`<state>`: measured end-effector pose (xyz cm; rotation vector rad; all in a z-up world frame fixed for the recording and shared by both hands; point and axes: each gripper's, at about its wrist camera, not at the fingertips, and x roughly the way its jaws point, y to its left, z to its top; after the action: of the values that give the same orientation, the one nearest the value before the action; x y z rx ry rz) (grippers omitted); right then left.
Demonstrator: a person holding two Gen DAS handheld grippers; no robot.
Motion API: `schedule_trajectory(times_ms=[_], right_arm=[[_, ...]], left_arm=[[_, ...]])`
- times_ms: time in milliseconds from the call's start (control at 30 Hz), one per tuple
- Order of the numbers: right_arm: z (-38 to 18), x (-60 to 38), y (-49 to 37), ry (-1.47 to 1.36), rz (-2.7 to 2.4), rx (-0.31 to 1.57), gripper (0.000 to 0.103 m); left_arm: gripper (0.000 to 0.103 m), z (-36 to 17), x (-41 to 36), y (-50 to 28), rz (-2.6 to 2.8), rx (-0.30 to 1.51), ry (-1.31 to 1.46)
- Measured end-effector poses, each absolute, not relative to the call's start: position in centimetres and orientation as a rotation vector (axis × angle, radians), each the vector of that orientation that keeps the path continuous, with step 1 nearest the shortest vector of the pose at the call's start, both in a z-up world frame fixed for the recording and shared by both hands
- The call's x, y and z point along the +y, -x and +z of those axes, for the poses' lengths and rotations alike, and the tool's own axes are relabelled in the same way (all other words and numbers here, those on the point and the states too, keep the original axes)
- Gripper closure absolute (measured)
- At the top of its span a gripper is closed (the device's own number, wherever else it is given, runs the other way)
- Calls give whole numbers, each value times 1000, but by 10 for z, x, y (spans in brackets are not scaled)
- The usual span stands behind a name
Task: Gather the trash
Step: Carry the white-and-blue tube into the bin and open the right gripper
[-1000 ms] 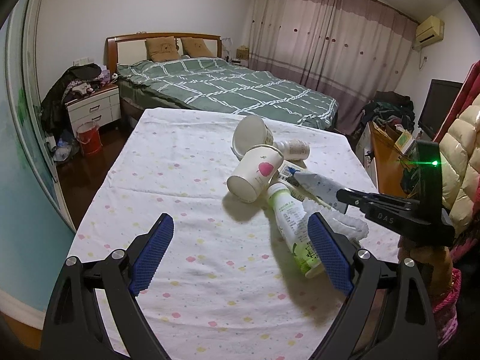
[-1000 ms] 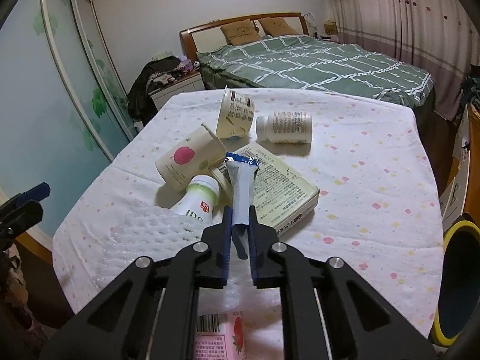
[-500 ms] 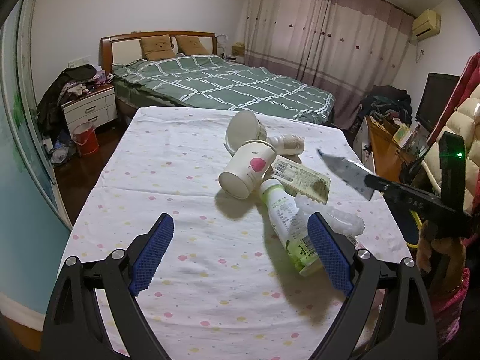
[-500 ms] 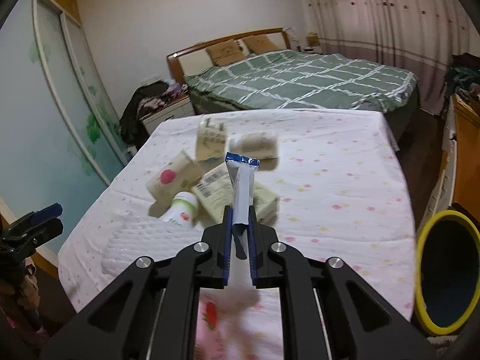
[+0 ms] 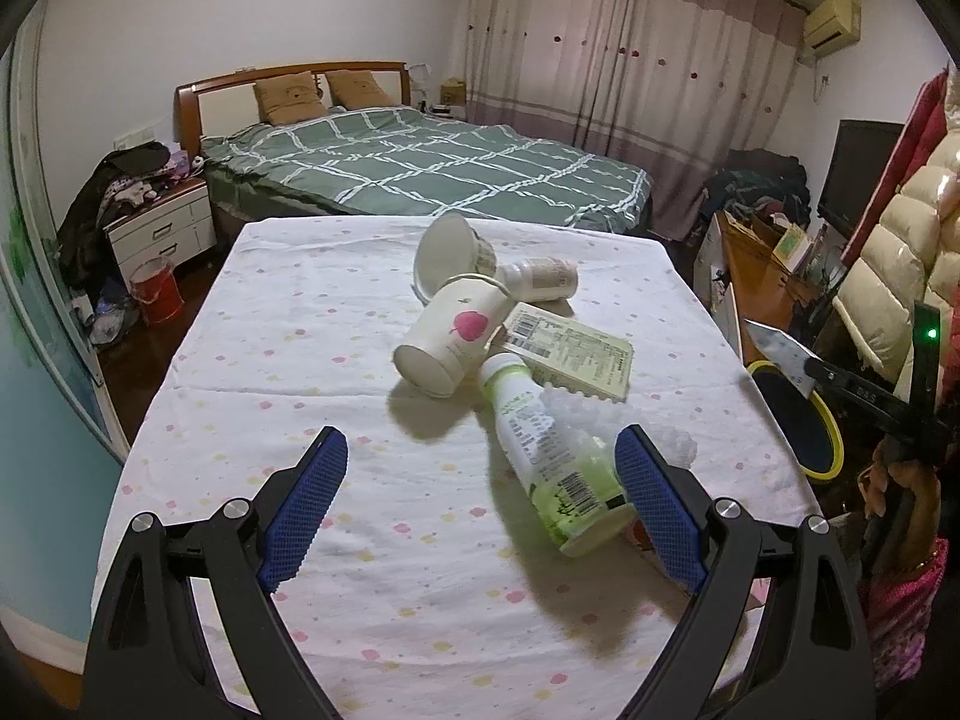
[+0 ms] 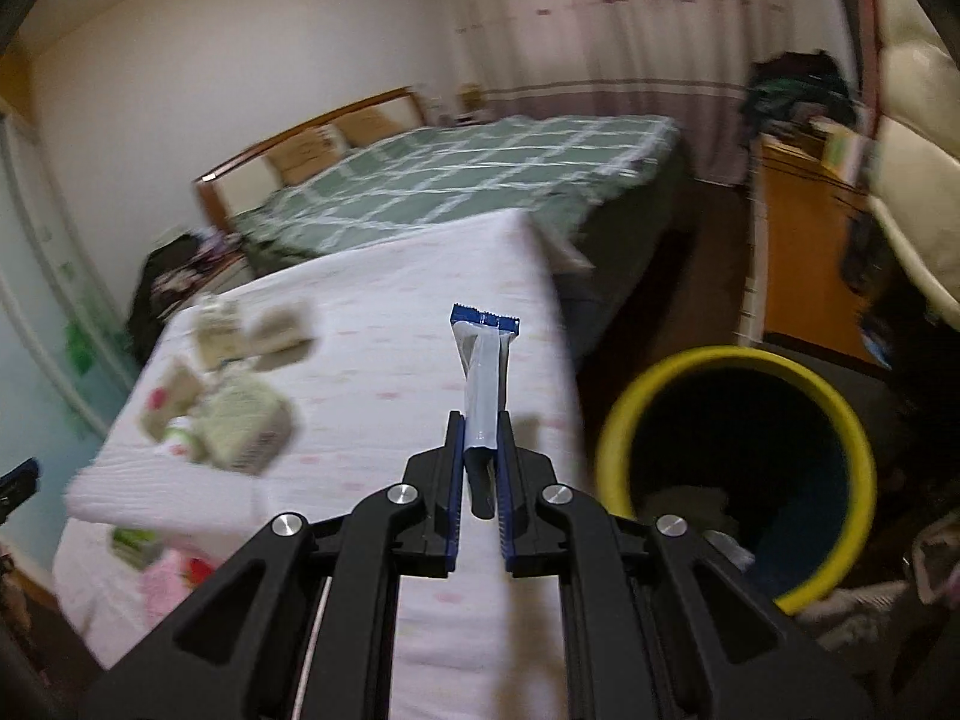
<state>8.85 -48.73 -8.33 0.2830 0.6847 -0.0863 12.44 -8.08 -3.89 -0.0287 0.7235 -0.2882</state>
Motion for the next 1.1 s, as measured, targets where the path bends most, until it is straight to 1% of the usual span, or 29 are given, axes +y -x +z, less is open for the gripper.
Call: schedule_trajectory(times_ms=[333, 567, 600, 700, 1100], right_arm=[[-124, -568, -70, -351, -314, 724, 93], [-146, -590, -74, -370, -378, 752, 93], [-148, -592, -75, -371, -388, 756, 92], [-150, -596, -74, -370, -400, 758, 85], [-143, -587, -69, -355, -379, 750, 84]], left_arm=[[13, -41, -108, -130, -328, 737, -12], [13, -41, -119, -135, -341, 745, -29], [13, -41, -121, -136, -343, 745, -30], [13, -41, -123, -136, -348, 746, -34], [13, -51, -132, -148, -382, 796, -13]])
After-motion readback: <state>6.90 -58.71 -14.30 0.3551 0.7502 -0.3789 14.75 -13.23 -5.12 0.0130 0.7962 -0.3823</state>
